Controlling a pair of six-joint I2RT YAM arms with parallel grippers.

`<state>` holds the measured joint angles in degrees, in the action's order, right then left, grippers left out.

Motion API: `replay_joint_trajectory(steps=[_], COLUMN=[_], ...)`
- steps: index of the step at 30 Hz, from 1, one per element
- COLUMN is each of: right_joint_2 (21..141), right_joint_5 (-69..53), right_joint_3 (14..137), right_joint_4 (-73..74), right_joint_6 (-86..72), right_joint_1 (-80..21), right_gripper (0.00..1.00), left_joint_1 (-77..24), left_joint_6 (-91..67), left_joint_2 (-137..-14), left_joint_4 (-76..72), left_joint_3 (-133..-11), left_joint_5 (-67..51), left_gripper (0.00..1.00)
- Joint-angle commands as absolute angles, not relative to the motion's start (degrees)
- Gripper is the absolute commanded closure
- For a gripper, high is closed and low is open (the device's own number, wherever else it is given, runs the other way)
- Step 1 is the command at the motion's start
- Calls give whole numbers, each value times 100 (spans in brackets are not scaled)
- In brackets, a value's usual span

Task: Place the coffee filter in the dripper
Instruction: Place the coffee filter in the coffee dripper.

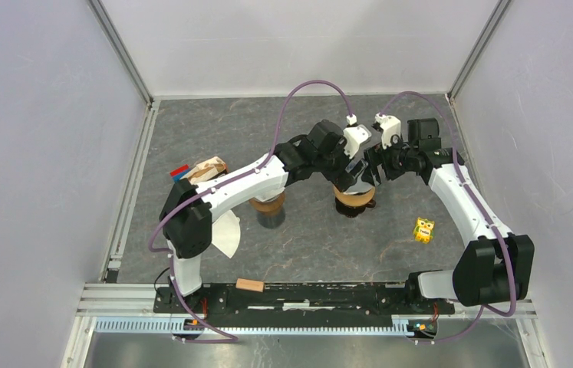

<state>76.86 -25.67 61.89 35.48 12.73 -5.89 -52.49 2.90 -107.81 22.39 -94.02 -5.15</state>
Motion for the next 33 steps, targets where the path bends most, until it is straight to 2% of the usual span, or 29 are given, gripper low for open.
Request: replay_joint_trajectory(steps=[1,16,33], right_joint_2=[7719,7886,7946], right_joint_5=[-2619,-2851,-2852], right_joint_3=[6419,6449,6409], right_joint_4=[3622,3806,3806], right_joint_6=[1336,1424,1396], right_joint_1=[-584,-570,-566], right_gripper=[14,13,13], left_joint_1=[-5212,-4955,-4907], left_joint_6=[479,-238,-423], left_joint_2=[-10455,-10771,-11128], left_joint_4=[2241,1282,889], left_joint_3=[-9546,-9404,-9220], left_joint_5=[-813,-953,-1025], left_gripper=[6,9,12])
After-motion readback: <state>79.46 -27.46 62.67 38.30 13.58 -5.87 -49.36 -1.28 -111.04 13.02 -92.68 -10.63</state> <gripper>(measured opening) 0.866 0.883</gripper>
